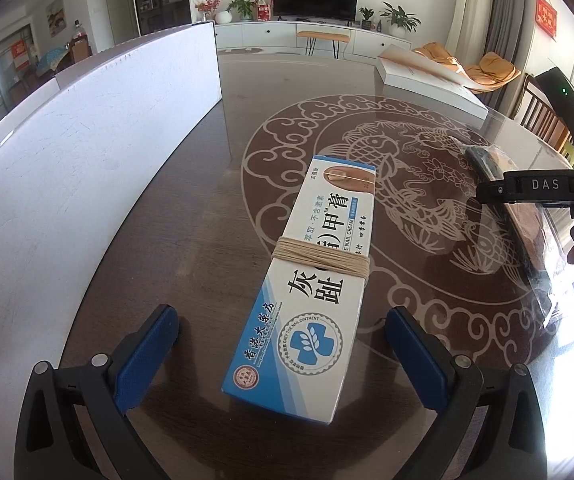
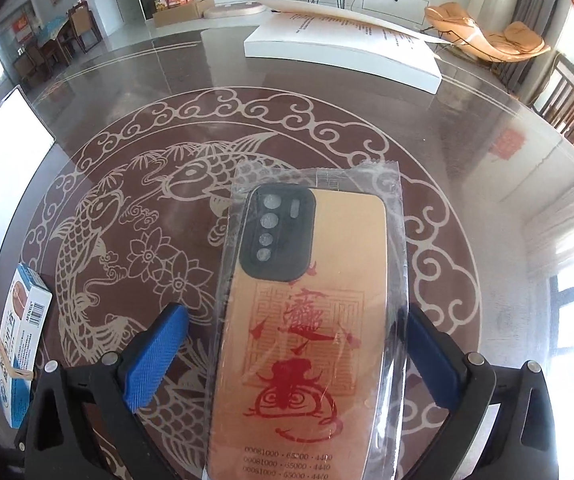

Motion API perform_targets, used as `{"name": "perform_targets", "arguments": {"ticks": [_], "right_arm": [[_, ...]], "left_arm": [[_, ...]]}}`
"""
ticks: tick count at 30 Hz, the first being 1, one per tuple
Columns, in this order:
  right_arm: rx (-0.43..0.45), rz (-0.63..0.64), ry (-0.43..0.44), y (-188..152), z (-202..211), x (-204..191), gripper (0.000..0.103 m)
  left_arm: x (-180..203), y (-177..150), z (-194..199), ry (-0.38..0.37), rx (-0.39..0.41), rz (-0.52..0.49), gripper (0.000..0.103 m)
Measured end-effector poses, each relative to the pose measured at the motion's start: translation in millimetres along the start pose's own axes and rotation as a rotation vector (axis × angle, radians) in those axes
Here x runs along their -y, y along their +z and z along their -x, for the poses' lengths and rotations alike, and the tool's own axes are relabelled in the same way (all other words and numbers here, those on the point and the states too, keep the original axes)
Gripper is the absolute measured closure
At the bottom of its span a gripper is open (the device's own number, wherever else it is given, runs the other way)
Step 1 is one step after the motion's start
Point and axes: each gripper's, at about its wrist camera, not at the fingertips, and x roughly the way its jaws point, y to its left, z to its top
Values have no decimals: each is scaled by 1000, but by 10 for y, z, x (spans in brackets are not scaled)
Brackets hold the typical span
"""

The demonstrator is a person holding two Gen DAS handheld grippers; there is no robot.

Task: Organize objects
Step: 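Move the right gripper over the bagged phone case and grasp it, then grasp the blue box with the left gripper while the right gripper lifts the phone case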

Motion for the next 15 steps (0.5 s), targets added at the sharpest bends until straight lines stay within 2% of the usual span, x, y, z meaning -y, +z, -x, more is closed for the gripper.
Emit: {"name": "perform_targets", "arguments": {"ticks": [2, 4, 5, 8, 10, 15], "right_arm": [[17, 7, 1, -13, 23, -32, 2], [40, 33, 12, -109, 119, -76, 16], [46, 49, 22, -144, 169, -100, 26], [41, 96, 44, -358, 238, -173, 26], [61, 123, 56, -623, 321, -222, 26], [136, 93, 44, -1510, 580, 41, 25]], "left_arm": [[1, 0, 0, 1, 0, -1, 0], [-2, -2, 2, 0, 0, -1, 0], [-1, -2, 1, 0, 0, -1, 0], [-1, -2, 1, 0, 0, -1, 0], [0, -3, 1, 0, 0, -1, 0], [1, -2, 0, -1, 0, -1, 0]]}}
